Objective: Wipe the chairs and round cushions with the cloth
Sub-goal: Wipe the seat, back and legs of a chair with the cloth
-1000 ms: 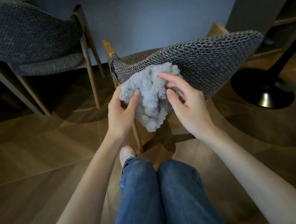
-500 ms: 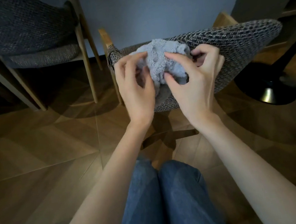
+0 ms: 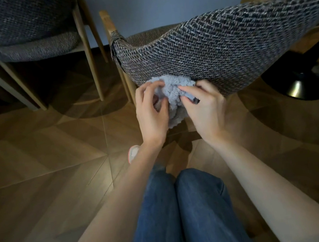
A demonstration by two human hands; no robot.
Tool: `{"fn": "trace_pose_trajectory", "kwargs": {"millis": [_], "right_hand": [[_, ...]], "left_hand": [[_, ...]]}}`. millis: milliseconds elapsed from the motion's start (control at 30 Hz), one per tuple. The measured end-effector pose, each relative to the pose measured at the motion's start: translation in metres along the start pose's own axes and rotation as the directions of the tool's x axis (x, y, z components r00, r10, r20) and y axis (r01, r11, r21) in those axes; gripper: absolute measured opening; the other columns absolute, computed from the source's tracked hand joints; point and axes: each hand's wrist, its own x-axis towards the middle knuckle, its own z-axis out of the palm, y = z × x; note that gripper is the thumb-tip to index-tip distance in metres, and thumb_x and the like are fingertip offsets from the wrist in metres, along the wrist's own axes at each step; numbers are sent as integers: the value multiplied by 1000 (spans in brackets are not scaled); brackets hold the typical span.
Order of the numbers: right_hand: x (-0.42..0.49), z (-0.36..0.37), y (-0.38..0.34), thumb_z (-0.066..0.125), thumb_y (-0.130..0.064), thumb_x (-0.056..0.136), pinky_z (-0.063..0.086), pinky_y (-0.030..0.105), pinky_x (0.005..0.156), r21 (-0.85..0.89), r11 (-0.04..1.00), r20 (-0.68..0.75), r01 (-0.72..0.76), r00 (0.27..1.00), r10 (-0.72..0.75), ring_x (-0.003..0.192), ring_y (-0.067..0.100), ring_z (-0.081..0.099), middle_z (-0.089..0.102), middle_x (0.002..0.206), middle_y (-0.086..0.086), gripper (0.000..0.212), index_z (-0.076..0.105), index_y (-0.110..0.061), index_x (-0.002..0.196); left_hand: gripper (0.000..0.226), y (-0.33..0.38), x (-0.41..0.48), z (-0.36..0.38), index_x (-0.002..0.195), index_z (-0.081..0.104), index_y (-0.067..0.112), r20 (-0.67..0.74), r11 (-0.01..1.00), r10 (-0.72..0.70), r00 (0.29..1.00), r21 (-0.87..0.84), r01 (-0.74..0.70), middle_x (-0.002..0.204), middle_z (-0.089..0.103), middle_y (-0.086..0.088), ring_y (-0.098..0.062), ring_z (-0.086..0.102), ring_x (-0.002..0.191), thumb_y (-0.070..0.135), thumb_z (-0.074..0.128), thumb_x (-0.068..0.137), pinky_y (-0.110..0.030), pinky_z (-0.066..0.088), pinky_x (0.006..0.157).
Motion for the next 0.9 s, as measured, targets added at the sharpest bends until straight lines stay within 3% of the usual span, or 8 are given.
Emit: {"fn": "trace_pose_trajectory", "kwargs": {"millis": [100,233,367,533,667,767,833,900], "right_hand": [[-18,16,13,76,-4,73,56,36,65,14,989,143,-150,979,147,78,26,67,70,89,7,24,77,-11,96],[-28,24,21,75,-2,75,52,26,75,22,962,238,-271,936,258,85,23,68,72,95,5,25,77,-13,97],[-28,11,6,74,-2,77,50,21,75,99,989,148,-109,985,94,80,20,66,70,89,5,21,77,-10,97],[10,3,-46,74,-3,80,52,21,75,222,972,-34,73,997,-67,82,18,67,71,91,5,19,77,-10,97],[45,10,-63,74,-8,79,45,12,70,265,964,-71,-7,997,27,74,10,61,69,84,5,21,76,-11,99],[39,19,-54,75,-10,79,50,21,64,203,978,-43,-42,998,51,68,16,65,71,80,6,19,77,-12,98],[30,27,-48,73,-9,80,46,12,65,204,974,-22,-94,995,100,67,14,65,73,79,6,15,78,-10,94],[20,36,-42,72,-7,79,39,5,66,207,960,17,-191,981,191,68,13,66,75,81,6,13,78,-10,91]], "left_hand": [[34,-22,-11,12,103,61,14,78,989,-146,986,-20,148,112,46,1,-16,53,101,-12,56,80,-13,45,79],[30,-37,-14,20,96,62,15,110,961,-274,955,11,275,106,51,2,-4,53,90,-12,57,82,-10,45,78],[21,-28,-14,5,98,67,11,6,979,-201,980,-21,201,104,58,0,-4,57,91,-5,60,86,-7,43,81],[30,11,3,-34,101,58,22,-294,996,-29,955,-87,4,103,52,9,-9,58,98,-4,56,87,-17,47,86],[20,25,48,-44,102,62,12,-286,992,12,958,-120,-49,106,53,-3,-1,54,101,-2,55,89,-11,44,86],[18,12,59,-35,101,64,7,-218,995,-3,976,-100,-19,107,54,-4,-4,55,102,-2,53,89,-17,47,90],[17,0,55,-29,98,64,6,-217,995,-6,976,-100,-16,106,54,-1,-10,56,103,-2,54,88,-26,50,91],[16,-12,47,-23,96,64,6,-195,996,-36,980,-84,20,104,54,0,-6,55,101,-3,55,87,-23,48,89]]}}
